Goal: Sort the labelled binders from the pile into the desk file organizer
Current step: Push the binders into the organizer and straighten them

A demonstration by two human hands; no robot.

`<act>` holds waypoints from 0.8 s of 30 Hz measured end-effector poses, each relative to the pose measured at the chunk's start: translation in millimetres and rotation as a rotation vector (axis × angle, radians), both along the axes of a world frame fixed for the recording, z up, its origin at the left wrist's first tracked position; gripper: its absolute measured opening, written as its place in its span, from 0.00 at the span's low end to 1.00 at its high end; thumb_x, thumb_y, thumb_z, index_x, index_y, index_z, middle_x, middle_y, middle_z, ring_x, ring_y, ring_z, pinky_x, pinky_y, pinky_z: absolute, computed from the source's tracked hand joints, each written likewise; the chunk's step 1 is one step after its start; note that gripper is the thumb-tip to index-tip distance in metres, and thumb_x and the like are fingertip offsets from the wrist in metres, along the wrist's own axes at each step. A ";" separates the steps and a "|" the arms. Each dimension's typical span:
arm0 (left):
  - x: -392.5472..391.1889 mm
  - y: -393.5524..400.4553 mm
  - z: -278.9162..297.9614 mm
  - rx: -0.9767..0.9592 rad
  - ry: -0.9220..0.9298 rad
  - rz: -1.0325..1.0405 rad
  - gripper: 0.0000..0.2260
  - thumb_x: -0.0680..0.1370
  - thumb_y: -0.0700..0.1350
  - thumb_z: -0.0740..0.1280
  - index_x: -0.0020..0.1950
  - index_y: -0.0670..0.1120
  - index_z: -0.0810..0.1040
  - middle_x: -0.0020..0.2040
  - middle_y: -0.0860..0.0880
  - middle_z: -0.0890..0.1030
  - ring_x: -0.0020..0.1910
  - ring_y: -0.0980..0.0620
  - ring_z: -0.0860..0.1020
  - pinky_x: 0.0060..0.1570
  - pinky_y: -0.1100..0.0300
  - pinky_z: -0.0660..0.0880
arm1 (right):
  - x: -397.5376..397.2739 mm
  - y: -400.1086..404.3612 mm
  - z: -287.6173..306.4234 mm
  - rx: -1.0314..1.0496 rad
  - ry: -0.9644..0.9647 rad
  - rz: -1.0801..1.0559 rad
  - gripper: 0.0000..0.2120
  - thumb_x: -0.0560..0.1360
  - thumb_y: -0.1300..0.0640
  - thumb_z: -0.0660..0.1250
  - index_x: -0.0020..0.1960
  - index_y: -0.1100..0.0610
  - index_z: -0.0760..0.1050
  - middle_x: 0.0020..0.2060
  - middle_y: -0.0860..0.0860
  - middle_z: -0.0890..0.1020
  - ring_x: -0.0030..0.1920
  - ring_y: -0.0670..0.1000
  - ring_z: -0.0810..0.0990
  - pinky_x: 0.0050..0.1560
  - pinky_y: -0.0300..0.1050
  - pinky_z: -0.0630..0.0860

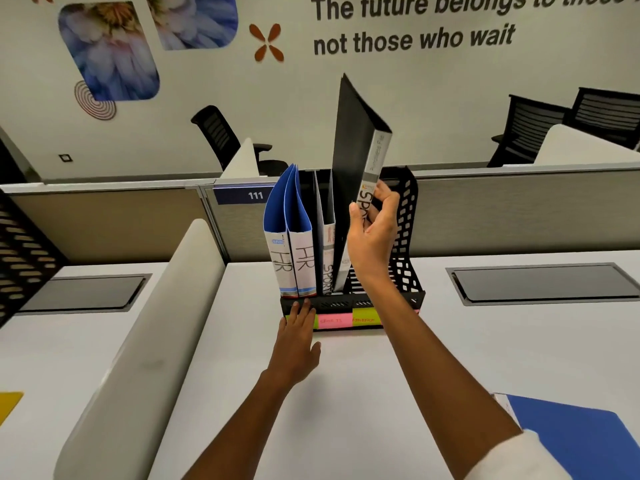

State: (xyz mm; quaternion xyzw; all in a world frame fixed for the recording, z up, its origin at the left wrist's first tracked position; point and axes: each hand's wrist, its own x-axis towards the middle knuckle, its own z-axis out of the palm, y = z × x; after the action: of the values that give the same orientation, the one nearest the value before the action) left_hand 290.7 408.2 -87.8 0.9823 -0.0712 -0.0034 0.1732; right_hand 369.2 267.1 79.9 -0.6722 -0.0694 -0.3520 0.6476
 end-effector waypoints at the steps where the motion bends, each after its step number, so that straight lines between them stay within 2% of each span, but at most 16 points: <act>1: 0.3 0.2 -0.2 -0.002 -0.004 -0.001 0.32 0.81 0.47 0.62 0.80 0.46 0.48 0.81 0.50 0.44 0.79 0.49 0.40 0.77 0.49 0.45 | 2.1 2.1 -8.0 -0.010 0.006 0.011 0.20 0.77 0.63 0.66 0.67 0.57 0.65 0.62 0.41 0.72 0.62 0.48 0.76 0.60 0.49 0.78; 4: 1.9 1.6 -1.4 -0.008 -0.013 0.003 0.32 0.81 0.47 0.62 0.80 0.47 0.49 0.81 0.50 0.45 0.79 0.50 0.40 0.77 0.50 0.45 | 5.6 9.5 -32.5 -0.028 0.028 0.047 0.20 0.78 0.61 0.65 0.68 0.55 0.64 0.62 0.35 0.70 0.63 0.45 0.75 0.59 0.43 0.78; 8: 1.9 1.5 -2.6 -0.008 -0.011 0.007 0.32 0.81 0.46 0.62 0.80 0.46 0.49 0.81 0.50 0.45 0.79 0.50 0.41 0.78 0.49 0.46 | 5.5 15.6 -63.5 -0.070 0.106 0.067 0.21 0.78 0.59 0.65 0.68 0.50 0.63 0.62 0.43 0.72 0.62 0.41 0.74 0.56 0.29 0.73; 10: 2.0 1.6 -4.1 -0.005 -0.013 0.007 0.32 0.81 0.46 0.62 0.80 0.46 0.49 0.81 0.50 0.45 0.79 0.50 0.41 0.78 0.49 0.46 | 4.9 16.3 -78.4 -0.105 0.150 0.071 0.21 0.78 0.60 0.65 0.68 0.51 0.63 0.62 0.47 0.74 0.61 0.41 0.75 0.56 0.31 0.75; 14: 2.0 3.1 -6.0 0.010 -0.015 0.004 0.33 0.81 0.47 0.63 0.80 0.47 0.48 0.81 0.50 0.45 0.79 0.50 0.41 0.77 0.49 0.46 | 1.6 14.6 -99.0 -0.211 0.207 0.080 0.19 0.78 0.59 0.65 0.66 0.51 0.64 0.61 0.48 0.76 0.60 0.43 0.76 0.57 0.43 0.79; 17: 2.4 4.2 -5.6 0.017 -0.004 -0.011 0.34 0.80 0.51 0.63 0.80 0.47 0.48 0.81 0.50 0.44 0.79 0.49 0.41 0.77 0.49 0.46 | -1.0 13.1 -101.3 -0.280 0.245 0.082 0.20 0.79 0.59 0.64 0.68 0.49 0.63 0.63 0.48 0.75 0.61 0.42 0.75 0.59 0.42 0.78; 20: 1.8 4.7 -3.9 0.017 0.001 -0.017 0.36 0.78 0.56 0.64 0.80 0.47 0.49 0.81 0.49 0.44 0.79 0.48 0.41 0.77 0.48 0.46 | -4.3 9.6 -98.6 -0.341 0.278 0.100 0.25 0.78 0.59 0.64 0.72 0.48 0.59 0.67 0.46 0.71 0.62 0.39 0.71 0.58 0.33 0.73; 22: -1.0 3.6 -2.7 0.011 -0.010 -0.014 0.37 0.78 0.58 0.64 0.80 0.47 0.49 0.81 0.49 0.44 0.79 0.49 0.41 0.77 0.49 0.46 | -11.5 4.1 -100.1 -0.385 0.295 0.108 0.28 0.78 0.57 0.64 0.74 0.48 0.57 0.69 0.45 0.69 0.63 0.36 0.67 0.56 0.25 0.66; 24: -7.2 1.8 -0.9 -0.007 -0.017 -0.013 0.37 0.78 0.58 0.63 0.80 0.47 0.49 0.81 0.50 0.44 0.79 0.49 0.40 0.77 0.49 0.47 | -23.7 -3.4 -106.6 -0.433 0.313 0.097 0.29 0.78 0.56 0.64 0.75 0.48 0.56 0.70 0.46 0.67 0.64 0.35 0.63 0.56 0.21 0.60</act>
State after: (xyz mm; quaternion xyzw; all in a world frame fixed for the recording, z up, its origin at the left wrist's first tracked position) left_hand 283.5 410.1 -88.7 0.9812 -0.0788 0.0041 0.1762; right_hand 345.6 263.7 -26.7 -0.8371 -0.0746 -0.1893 0.5077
